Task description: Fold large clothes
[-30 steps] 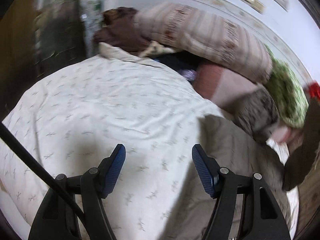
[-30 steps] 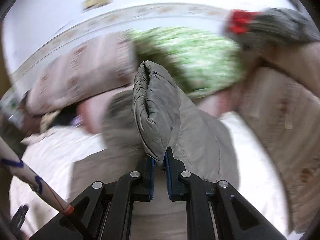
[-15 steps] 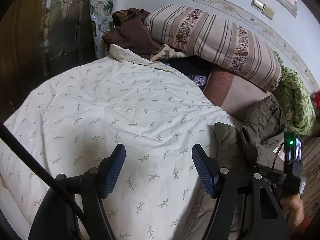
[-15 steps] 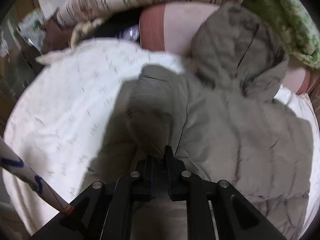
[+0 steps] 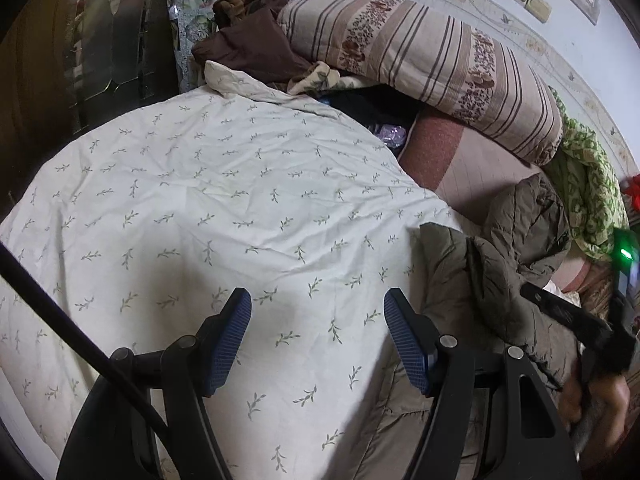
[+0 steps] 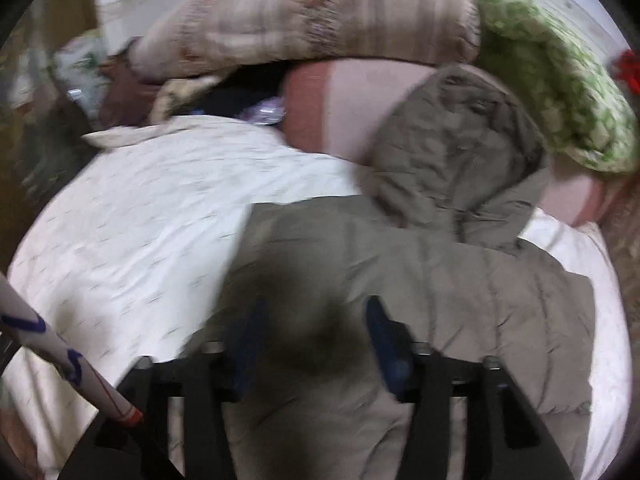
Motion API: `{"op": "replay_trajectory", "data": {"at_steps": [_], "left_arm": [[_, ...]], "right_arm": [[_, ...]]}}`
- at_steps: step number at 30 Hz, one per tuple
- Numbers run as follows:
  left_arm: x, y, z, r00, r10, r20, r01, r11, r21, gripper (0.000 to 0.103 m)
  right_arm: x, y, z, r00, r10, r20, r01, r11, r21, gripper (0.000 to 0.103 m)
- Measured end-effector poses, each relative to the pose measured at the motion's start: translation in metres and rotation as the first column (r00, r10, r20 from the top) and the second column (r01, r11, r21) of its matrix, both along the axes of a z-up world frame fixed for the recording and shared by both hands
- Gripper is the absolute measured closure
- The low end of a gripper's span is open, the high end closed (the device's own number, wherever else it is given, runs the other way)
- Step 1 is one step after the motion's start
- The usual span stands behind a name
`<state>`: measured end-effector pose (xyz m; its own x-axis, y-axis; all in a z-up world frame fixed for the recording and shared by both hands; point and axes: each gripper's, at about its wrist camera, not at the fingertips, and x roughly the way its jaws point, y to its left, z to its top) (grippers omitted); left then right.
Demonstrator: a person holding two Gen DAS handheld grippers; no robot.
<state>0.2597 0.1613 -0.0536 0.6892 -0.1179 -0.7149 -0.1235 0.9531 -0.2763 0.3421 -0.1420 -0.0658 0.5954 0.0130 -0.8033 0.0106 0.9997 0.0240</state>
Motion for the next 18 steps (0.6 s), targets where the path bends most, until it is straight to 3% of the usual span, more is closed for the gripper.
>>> {"op": "replay_trajectory", "data": {"at_steps": [3, 6, 8, 10, 14, 17, 18], "left_arm": [[0.002, -0.003, -0.002, 1.0, -0.002, -0.004, 0.002, 1.0, 0.013, 0.035], [0.006, -0.005, -0.004, 1.0, -0.008, -0.012, 0.008, 1.0, 0.003, 0.035], [0.011, -0.009, -0.007, 1.0, -0.015, -0.024, 0.015, 1.0, -0.002, 0.035], [0.014, -0.016, -0.009, 0.999, -0.018, -0.036, 0.019, 1.0, 0.011, 0.035], [0.014, -0.033, -0.015, 0.997, -0.05, -0.059, 0.053, 0.997, 0.051, 0.035], [0.011, -0.048, -0.023, 0.992, -0.091, -0.091, 0.099, 0.992, 0.077, 0.035], [0.011, -0.053, -0.028, 0.987, -0.114, -0.114, 0.122, 0.99, 0.075, 0.035]], "right_arm": [[0.024, -0.006, -0.025, 0.996, -0.059, -0.067, 0.061, 0.998, 0.025, 0.065], [0.037, 0.005, -0.062, 0.983, -0.018, -0.183, 0.042, 0.99, 0.133, 0.066], [0.035, 0.027, -0.069, 0.984, 0.042, -0.173, -0.032, 0.998, 0.057, 0.067], [0.029, 0.04, -0.064, 0.984, 0.08, -0.157, -0.085, 0.996, -0.027, 0.067], [0.009, 0.016, -0.03, 0.992, 0.074, -0.104, -0.067, 0.995, 0.071, 0.064], [-0.017, -0.013, -0.01, 0.997, 0.042, -0.059, -0.041, 0.999, 0.018, 0.052], [-0.024, -0.027, -0.01, 0.998, 0.021, -0.064, -0.021, 1.0, -0.006, 0.052]]}}
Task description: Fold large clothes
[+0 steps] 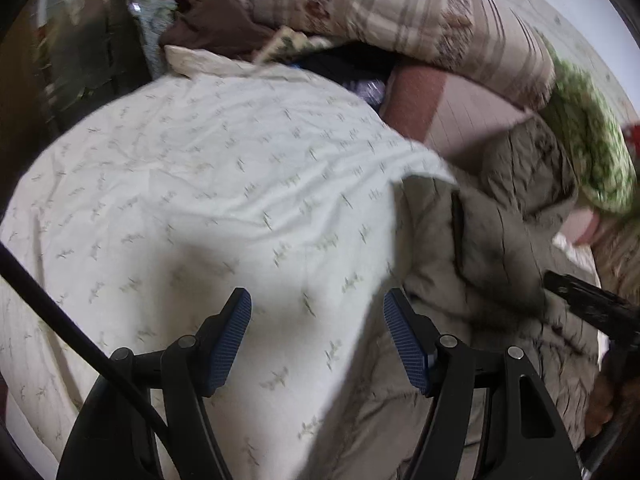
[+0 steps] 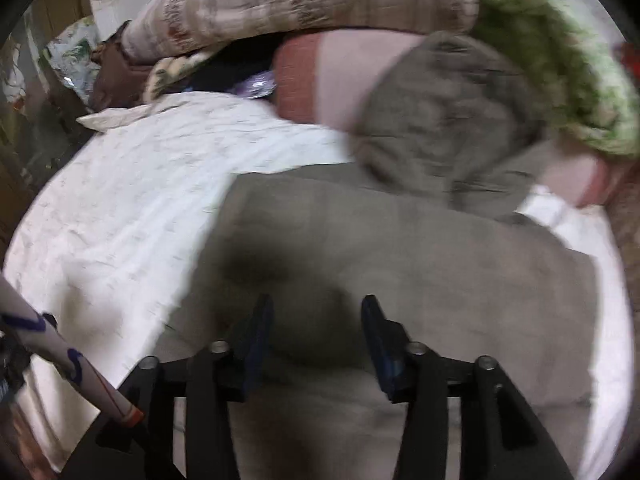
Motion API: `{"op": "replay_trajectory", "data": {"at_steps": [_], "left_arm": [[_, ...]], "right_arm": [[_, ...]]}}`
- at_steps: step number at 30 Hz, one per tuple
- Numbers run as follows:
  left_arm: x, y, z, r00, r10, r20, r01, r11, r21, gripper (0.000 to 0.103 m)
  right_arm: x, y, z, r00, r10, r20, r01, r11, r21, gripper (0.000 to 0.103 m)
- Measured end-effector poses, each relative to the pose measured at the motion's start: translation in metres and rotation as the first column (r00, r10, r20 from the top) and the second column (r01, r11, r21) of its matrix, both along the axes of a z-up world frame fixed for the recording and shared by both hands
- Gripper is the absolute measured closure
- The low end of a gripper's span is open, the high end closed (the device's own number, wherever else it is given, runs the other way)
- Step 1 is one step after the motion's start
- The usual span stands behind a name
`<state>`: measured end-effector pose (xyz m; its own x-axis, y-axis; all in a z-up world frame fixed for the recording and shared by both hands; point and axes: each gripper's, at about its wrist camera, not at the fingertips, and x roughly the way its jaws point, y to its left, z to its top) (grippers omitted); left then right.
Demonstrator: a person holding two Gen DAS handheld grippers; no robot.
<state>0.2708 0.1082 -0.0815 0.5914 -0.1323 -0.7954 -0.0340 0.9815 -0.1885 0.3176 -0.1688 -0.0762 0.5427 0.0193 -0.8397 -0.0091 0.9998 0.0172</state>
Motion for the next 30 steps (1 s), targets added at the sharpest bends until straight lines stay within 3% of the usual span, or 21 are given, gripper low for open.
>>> {"op": "replay_trajectory", "data": {"at_steps": [2, 6, 12, 15, 18, 20, 24, 26, 27, 28, 30], "left_arm": [[0.001, -0.006, -0.009, 0.999, -0.027, -0.045, 0.027, 1.0, -0.002, 0.035], [0.001, -0.019, -0.035, 0.986, -0.077, -0.146, 0.077, 0.997, -0.003, 0.035], [-0.016, -0.033, -0.052, 0.979, -0.112, -0.172, 0.129, 0.987, 0.095, 0.035], [-0.026, -0.029, -0.054, 0.977, -0.114, -0.18, 0.132, 0.987, 0.092, 0.035], [-0.037, -0.018, -0.056, 0.971, -0.125, -0.202, 0.133, 0.991, 0.028, 0.035], [-0.049, -0.007, -0.06, 0.965, -0.129, -0.228, 0.119, 0.991, -0.054, 0.035], [-0.07, 0.001, -0.065, 0.955, -0.149, -0.255, 0.115, 0.983, -0.146, 0.035], [-0.082, -0.003, -0.068, 0.951, -0.163, -0.262, 0.132, 0.982, -0.132, 0.035], [-0.087, -0.008, -0.071, 0.945, -0.179, -0.272, 0.149, 0.981, -0.127, 0.036], [-0.091, -0.013, -0.072, 0.941, -0.194, -0.276, 0.165, 0.978, -0.124, 0.048], [-0.101, -0.024, -0.072, 0.941, -0.201, -0.271, 0.184, 0.979, -0.09, 0.057]], "right_arm": [[-0.017, -0.034, -0.007, 0.997, -0.068, -0.028, 0.067, 0.998, -0.018, 0.052], [-0.075, -0.115, -0.023, 0.97, -0.226, -0.091, 0.229, 0.973, 0.029, 0.052], [-0.191, -0.208, -0.029, 0.905, -0.409, -0.12, 0.417, 0.907, 0.055, 0.05], [-0.25, -0.243, -0.023, 0.869, -0.483, -0.105, 0.49, 0.87, 0.052, 0.033], [-0.288, -0.265, -0.035, 0.854, -0.499, -0.147, 0.511, 0.857, 0.057, 0.031], [-0.302, -0.269, -0.044, 0.847, -0.505, -0.167, 0.52, 0.851, 0.064, 0.031], [-0.321, -0.274, -0.06, 0.861, -0.469, -0.196, 0.501, 0.848, 0.173, 0.031], [-0.321, -0.262, -0.063, 0.883, -0.431, -0.188, 0.461, 0.871, 0.172, 0.049], [-0.321, -0.256, -0.062, 0.893, -0.414, -0.177, 0.438, 0.89, 0.127, 0.056], [-0.322, -0.251, -0.062, 0.898, -0.405, -0.173, 0.424, 0.901, 0.091, 0.073], [-0.322, -0.253, -0.06, 0.904, -0.393, -0.166, 0.412, 0.906, 0.099, 0.079]]}}
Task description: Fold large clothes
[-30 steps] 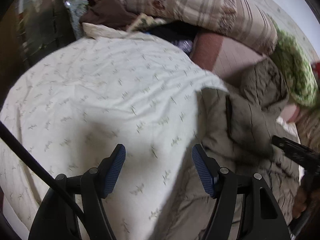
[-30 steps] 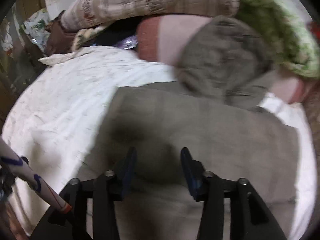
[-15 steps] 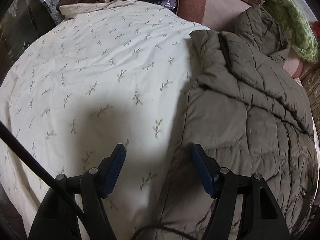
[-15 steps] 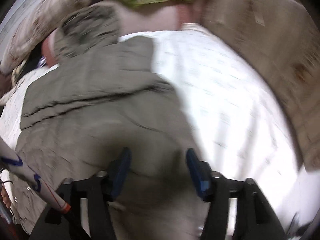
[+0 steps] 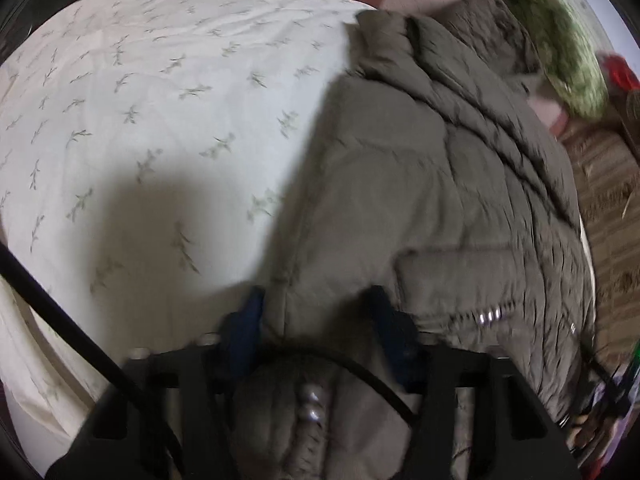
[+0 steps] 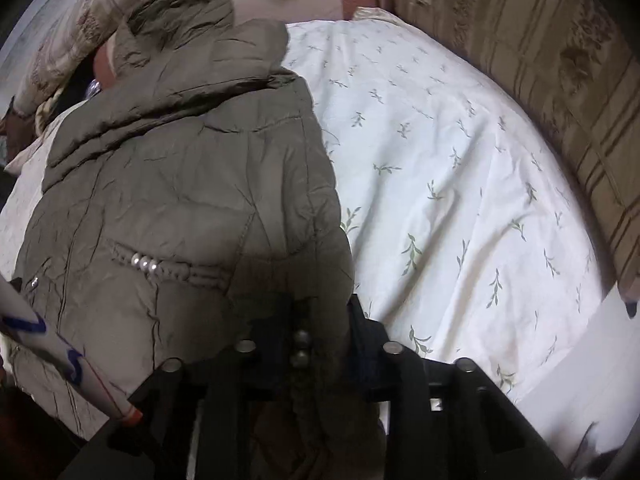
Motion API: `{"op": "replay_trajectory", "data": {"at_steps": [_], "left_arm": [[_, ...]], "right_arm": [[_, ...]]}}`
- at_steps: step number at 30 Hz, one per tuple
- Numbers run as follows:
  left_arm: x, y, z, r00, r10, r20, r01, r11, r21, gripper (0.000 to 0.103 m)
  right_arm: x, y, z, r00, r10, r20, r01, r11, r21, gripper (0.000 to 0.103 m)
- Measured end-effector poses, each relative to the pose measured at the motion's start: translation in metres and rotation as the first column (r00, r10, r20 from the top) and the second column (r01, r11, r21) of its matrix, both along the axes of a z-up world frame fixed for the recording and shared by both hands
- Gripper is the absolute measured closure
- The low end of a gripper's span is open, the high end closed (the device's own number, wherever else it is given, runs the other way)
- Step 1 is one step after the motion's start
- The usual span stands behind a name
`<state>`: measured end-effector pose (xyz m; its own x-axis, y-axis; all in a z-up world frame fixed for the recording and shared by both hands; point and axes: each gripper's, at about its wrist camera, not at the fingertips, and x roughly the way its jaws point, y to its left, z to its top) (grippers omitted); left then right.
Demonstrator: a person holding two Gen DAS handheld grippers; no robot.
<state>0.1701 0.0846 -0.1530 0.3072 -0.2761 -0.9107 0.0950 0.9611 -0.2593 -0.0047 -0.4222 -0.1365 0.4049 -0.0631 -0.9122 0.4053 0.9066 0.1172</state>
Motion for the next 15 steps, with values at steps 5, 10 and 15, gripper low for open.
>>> {"op": "replay_trajectory", "data": {"at_steps": [5, 10, 15], "left_arm": [[-0.018, -0.01, 0.005, 1.0, 0.016, 0.012, -0.016, 0.999, 0.029, 0.059], [-0.034, -0.003, 0.027, 0.998, 0.044, 0.054, -0.047, 0.997, 0.06, 0.059], [-0.055, 0.0, 0.092, 0.97, 0.026, 0.24, -0.048, 0.995, 0.087, 0.054]], "right_arm": [[-0.005, -0.013, 0.001, 0.998, -0.054, 0.015, 0.053, 0.998, 0.019, 0.083], [-0.012, -0.018, 0.002, 0.996, -0.087, 0.025, 0.086, 0.996, 0.034, 0.07], [-0.033, -0.003, 0.046, 0.99, -0.088, 0.113, 0.091, 0.996, -0.02, 0.063]]}}
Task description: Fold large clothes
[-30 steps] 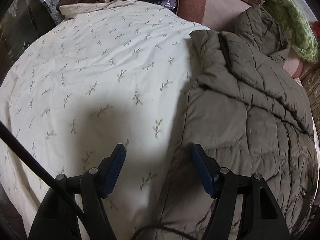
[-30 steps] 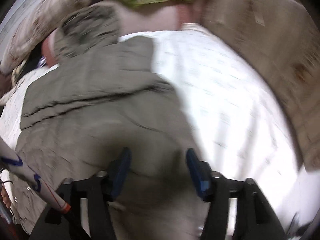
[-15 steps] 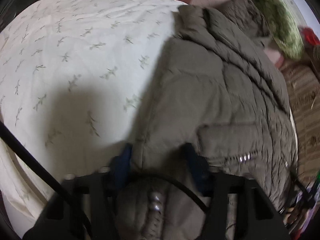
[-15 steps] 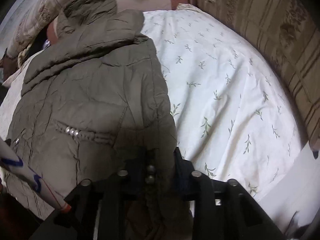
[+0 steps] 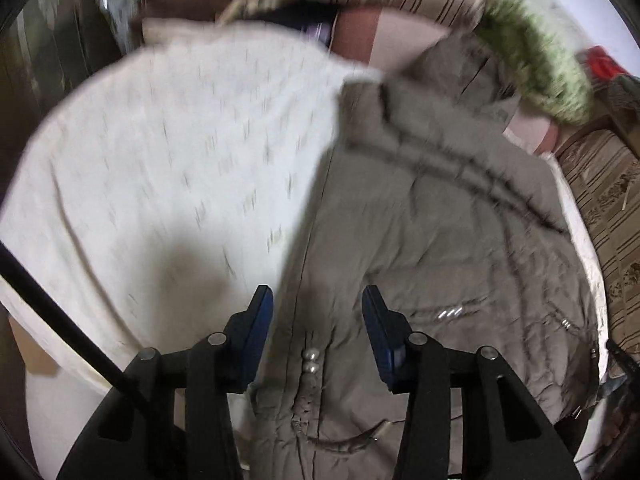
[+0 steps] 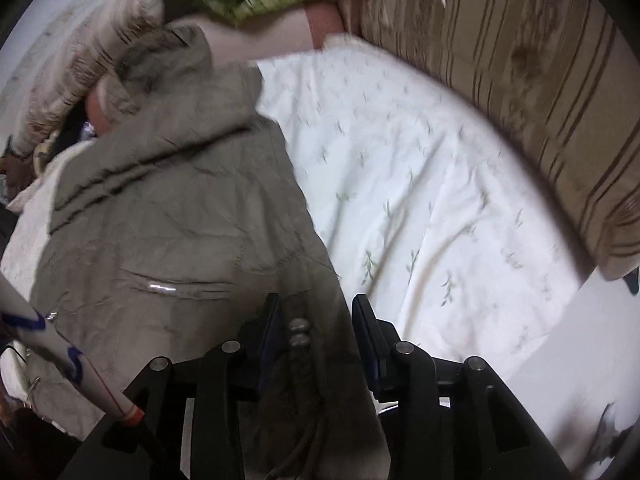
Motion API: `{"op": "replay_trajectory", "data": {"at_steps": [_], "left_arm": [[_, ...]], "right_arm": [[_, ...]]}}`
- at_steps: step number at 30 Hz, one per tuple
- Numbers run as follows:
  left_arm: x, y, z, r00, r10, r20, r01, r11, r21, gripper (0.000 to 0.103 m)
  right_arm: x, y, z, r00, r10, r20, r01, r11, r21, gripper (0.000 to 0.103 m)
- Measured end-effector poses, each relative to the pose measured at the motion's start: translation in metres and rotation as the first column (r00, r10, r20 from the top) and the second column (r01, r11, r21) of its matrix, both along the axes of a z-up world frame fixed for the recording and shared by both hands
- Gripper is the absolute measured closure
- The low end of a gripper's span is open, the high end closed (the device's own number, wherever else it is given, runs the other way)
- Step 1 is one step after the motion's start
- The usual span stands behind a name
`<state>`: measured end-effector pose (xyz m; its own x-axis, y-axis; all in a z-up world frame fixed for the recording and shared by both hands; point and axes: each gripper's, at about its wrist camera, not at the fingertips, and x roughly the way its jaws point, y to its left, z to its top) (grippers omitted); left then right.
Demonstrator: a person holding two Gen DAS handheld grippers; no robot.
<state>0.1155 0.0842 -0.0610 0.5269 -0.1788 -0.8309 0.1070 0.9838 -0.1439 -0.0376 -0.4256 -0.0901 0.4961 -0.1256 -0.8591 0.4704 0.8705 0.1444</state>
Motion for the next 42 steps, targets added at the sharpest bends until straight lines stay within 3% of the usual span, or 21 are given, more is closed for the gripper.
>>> {"op": "replay_trajectory", "data": {"at_steps": [3, 9, 15, 20, 24, 30, 37, 42], "left_arm": [[0.0, -0.011, 0.036, 0.992, 0.004, 0.123, -0.007, 1.0, 0.027, 0.046], [0.032, -0.054, 0.064, 0.966, -0.007, 0.26, -0.017, 0.996, 0.089, 0.042], [0.067, -0.072, 0.056, 0.96, -0.003, 0.278, -0.022, 0.996, 0.086, 0.041], [0.095, -0.065, 0.028, 0.953, 0.023, 0.302, -0.054, 0.994, 0.095, 0.041], [0.116, -0.055, -0.003, 0.975, 0.025, 0.223, -0.048, 0.994, 0.098, 0.041], [0.144, -0.04, -0.031, 0.989, 0.094, 0.115, -0.097, 0.995, 0.022, 0.041], [0.153, -0.046, -0.043, 0.996, 0.056, 0.072, -0.057, 0.998, 0.009, 0.041], [0.163, -0.052, -0.057, 1.0, 0.013, 0.013, -0.013, 1.0, -0.002, 0.041]], "right_arm": [[-0.003, 0.014, 0.036, 0.996, 0.042, 0.079, -0.041, 0.999, -0.005, 0.055], [0.024, 0.047, 0.097, 0.971, 0.148, 0.186, -0.148, 0.989, -0.016, 0.043], [0.092, 0.084, 0.137, 0.946, 0.234, 0.223, -0.229, 0.972, -0.05, 0.041], [0.163, 0.115, 0.141, 0.937, 0.283, 0.204, -0.273, 0.959, -0.078, 0.036], [0.235, 0.136, 0.128, 0.939, 0.301, 0.169, -0.295, 0.954, -0.059, 0.036], [0.361, 0.148, 0.096, 0.955, 0.259, 0.144, -0.258, 0.966, -0.026, 0.036], [0.494, 0.134, 0.078, 0.976, 0.118, 0.181, -0.129, 0.99, 0.051, 0.036], [0.568, 0.137, 0.079, 0.975, 0.084, 0.205, -0.094, 0.995, 0.038, 0.031]]}}
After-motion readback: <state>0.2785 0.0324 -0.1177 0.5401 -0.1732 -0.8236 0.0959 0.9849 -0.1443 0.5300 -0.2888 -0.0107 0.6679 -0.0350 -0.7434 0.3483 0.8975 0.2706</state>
